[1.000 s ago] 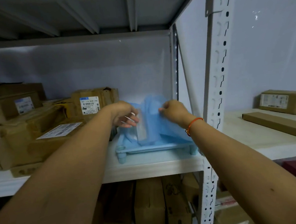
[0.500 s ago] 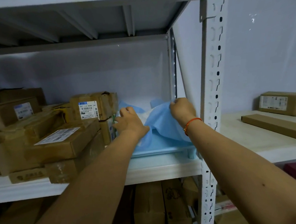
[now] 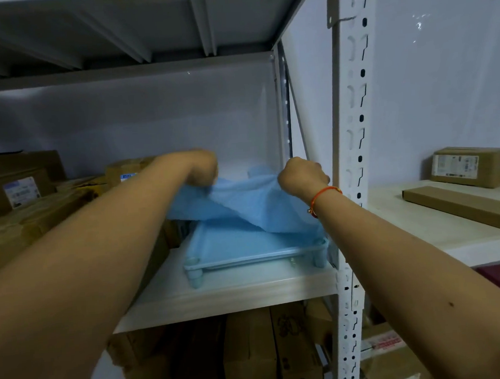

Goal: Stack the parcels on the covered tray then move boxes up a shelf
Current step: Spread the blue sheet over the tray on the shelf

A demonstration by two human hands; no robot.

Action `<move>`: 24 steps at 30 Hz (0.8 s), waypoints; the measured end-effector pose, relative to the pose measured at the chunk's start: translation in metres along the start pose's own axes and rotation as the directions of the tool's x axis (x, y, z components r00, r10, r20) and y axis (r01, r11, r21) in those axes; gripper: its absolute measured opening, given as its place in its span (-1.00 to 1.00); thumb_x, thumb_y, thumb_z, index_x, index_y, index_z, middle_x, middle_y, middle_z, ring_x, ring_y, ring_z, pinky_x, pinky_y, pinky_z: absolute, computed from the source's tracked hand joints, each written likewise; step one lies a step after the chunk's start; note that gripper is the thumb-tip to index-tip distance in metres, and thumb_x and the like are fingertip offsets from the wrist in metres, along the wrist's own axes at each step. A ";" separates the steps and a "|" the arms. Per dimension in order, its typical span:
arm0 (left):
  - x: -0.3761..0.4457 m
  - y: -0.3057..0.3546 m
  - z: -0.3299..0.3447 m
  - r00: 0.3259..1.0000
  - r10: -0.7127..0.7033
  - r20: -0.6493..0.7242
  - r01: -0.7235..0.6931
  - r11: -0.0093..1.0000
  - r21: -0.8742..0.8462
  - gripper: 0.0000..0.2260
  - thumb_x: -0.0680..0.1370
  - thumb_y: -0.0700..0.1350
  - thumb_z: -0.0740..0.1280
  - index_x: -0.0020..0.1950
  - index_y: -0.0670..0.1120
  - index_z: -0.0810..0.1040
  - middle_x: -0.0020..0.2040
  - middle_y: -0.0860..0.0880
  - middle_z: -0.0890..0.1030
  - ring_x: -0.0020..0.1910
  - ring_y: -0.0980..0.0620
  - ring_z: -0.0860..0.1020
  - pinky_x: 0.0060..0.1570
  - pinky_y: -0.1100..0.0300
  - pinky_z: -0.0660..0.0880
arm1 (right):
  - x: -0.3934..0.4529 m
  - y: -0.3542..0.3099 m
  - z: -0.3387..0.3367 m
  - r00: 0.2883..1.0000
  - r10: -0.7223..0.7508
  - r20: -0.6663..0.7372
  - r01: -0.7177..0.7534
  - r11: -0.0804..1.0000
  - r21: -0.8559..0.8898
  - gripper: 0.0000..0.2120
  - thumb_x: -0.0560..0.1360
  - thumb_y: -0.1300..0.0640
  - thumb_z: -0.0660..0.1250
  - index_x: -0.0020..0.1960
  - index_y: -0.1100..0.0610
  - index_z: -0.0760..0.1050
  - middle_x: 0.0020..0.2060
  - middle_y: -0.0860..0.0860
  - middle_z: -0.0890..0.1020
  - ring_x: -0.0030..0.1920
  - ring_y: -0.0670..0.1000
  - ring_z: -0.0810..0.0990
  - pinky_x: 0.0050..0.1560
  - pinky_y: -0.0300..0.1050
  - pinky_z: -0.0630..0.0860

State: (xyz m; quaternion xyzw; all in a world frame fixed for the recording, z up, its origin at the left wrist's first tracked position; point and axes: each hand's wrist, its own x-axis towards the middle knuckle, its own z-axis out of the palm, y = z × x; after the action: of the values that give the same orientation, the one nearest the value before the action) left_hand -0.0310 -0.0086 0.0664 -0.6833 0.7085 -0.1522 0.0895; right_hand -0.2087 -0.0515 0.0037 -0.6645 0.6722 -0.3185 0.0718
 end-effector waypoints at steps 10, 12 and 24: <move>-0.003 0.002 0.031 0.780 0.053 0.623 0.256 0.882 -0.396 -0.62 0.61 0.11 0.21 -0.16 -0.16 0.59 -0.36 -0.10 0.67 -0.36 0.00 0.67 -0.12 0.17 0.51 | -0.024 -0.005 -0.010 0.664 0.020 0.748 0.066 0.994 -0.085 -0.55 0.60 -0.20 0.07 0.02 0.13 0.55 -0.09 0.12 0.67 -0.11 0.07 0.64 0.15 0.00 0.44; 0.002 0.003 0.035 0.857 0.027 0.515 0.233 0.871 -0.432 -0.64 0.65 0.03 0.16 -0.18 -0.17 0.55 -0.36 -0.09 0.59 -0.41 0.00 0.62 -0.23 0.19 0.50 | -0.022 -0.006 -0.010 0.763 -0.027 0.646 0.061 0.998 -0.030 -0.54 0.64 -0.12 0.05 0.18 0.20 0.52 0.02 0.18 0.65 -0.04 0.13 0.62 0.04 -0.05 0.45; 0.011 0.059 0.081 0.905 0.195 0.379 0.068 0.812 -0.580 -0.75 0.61 0.03 0.25 0.08 -0.14 0.55 -0.09 -0.09 0.53 -0.15 -0.03 0.49 0.01 0.11 0.51 | -0.019 0.025 0.030 0.898 0.073 0.434 0.222 0.776 -0.591 -0.62 0.55 0.10 0.30 0.33 0.19 0.45 0.29 0.12 0.50 0.31 0.14 0.47 0.28 -0.02 0.40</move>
State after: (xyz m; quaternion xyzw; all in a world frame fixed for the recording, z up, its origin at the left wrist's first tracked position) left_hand -0.0602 -0.0260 -0.0283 -0.6694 0.7071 0.2254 0.0324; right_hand -0.2120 -0.0453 -0.0392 -0.7304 0.6785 0.0766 -0.0186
